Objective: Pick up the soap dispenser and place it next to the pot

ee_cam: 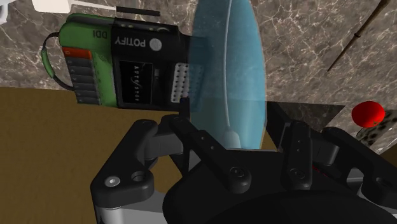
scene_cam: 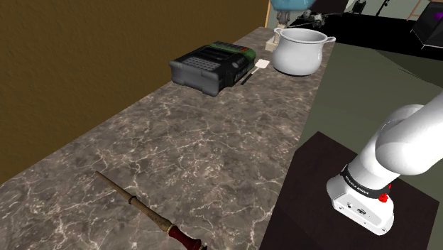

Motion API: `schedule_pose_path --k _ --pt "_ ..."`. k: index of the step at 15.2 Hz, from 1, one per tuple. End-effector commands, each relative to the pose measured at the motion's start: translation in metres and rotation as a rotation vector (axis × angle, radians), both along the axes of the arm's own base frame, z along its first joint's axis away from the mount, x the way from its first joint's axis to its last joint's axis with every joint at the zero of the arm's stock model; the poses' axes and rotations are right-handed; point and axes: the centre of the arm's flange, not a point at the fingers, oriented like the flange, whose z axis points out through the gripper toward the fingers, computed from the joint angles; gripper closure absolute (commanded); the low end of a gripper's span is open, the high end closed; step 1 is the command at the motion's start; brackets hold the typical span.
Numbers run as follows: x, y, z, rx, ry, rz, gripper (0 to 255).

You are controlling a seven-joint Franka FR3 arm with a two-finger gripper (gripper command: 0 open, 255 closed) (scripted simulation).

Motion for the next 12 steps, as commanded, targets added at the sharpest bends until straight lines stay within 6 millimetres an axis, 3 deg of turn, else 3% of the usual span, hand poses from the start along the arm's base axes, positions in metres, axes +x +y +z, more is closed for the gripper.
schedule_pose_path --k 1,8,12 --pt "0.0 -0.025 0.004 0.0 0.0 0.001 255" --pt "-0.002 -0.115 0.023 0.0 0.0 0.001 255" --pt "-0.002 -0.115 0.002 0.0 0.0 0.001 255"
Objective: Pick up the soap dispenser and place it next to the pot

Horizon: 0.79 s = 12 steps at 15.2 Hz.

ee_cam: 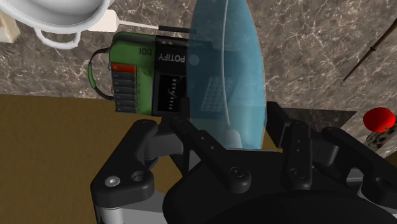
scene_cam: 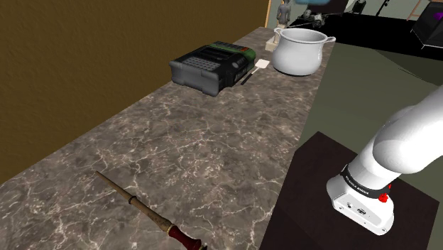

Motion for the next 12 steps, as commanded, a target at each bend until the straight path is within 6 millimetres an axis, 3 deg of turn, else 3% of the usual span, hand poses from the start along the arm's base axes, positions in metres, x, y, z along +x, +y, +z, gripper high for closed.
schedule_pose_path --k 1,12 --pt "0.0 -0.001 -0.01 -0.001 -0.001 0.0 255" --pt "0.0 -0.001 -0.068 -0.001 -0.001 0.0 255"
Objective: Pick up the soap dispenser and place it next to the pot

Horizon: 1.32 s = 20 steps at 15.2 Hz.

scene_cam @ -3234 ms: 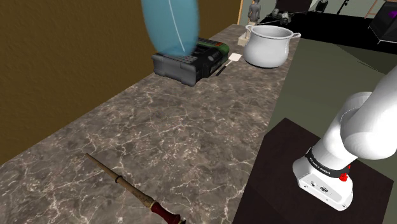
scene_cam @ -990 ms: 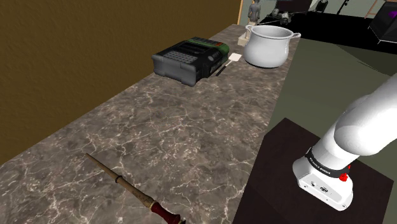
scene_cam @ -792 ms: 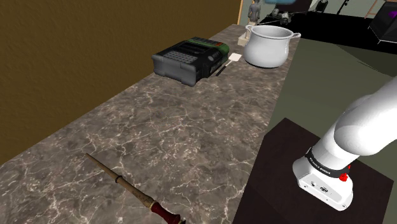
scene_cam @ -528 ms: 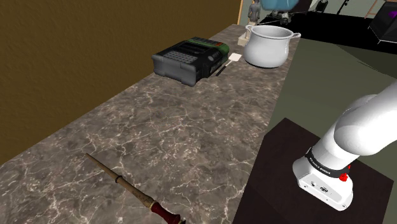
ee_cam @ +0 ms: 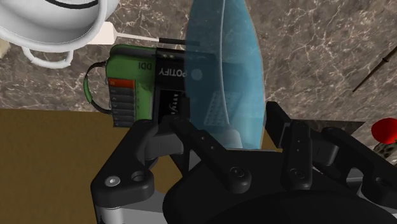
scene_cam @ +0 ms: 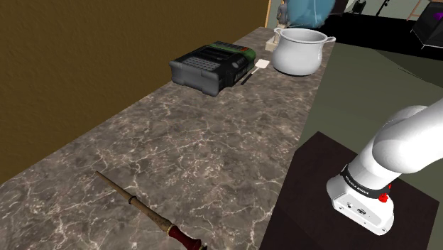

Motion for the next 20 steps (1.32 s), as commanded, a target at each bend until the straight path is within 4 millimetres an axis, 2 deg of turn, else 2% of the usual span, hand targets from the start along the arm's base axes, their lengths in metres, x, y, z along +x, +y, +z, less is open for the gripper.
schedule_pose_path --k 1,20 --pt "0.0 0.0 -0.011 0.0 -0.001 0.0 255" --pt "0.0 0.0 -0.111 0.0 -0.001 0.0 255"
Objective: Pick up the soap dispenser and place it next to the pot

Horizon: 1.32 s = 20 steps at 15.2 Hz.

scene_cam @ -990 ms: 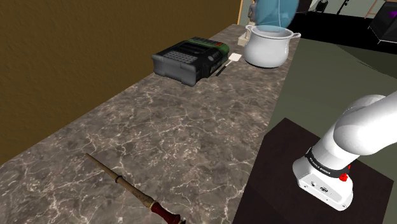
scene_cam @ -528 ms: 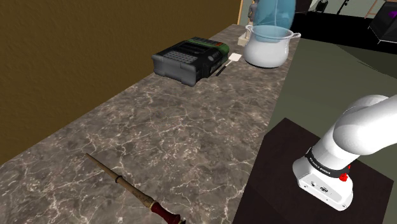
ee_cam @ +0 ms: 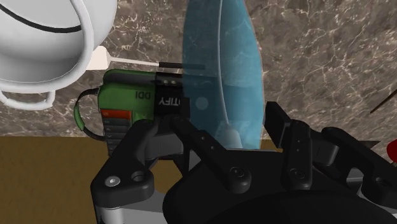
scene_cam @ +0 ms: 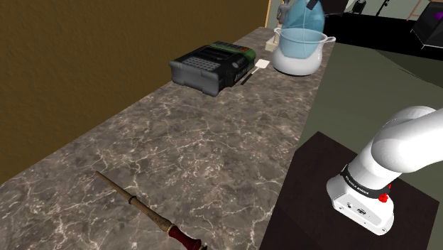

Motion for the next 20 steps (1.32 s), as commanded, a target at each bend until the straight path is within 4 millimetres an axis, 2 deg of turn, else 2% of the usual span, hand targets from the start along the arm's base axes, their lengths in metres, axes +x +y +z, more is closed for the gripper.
schedule_pose_path --k 1,20 --pt "0.0 0.0 -0.012 0.0 -0.001 0.0 255" --pt "0.0 0.0 -0.112 0.0 -0.001 0.0 255"
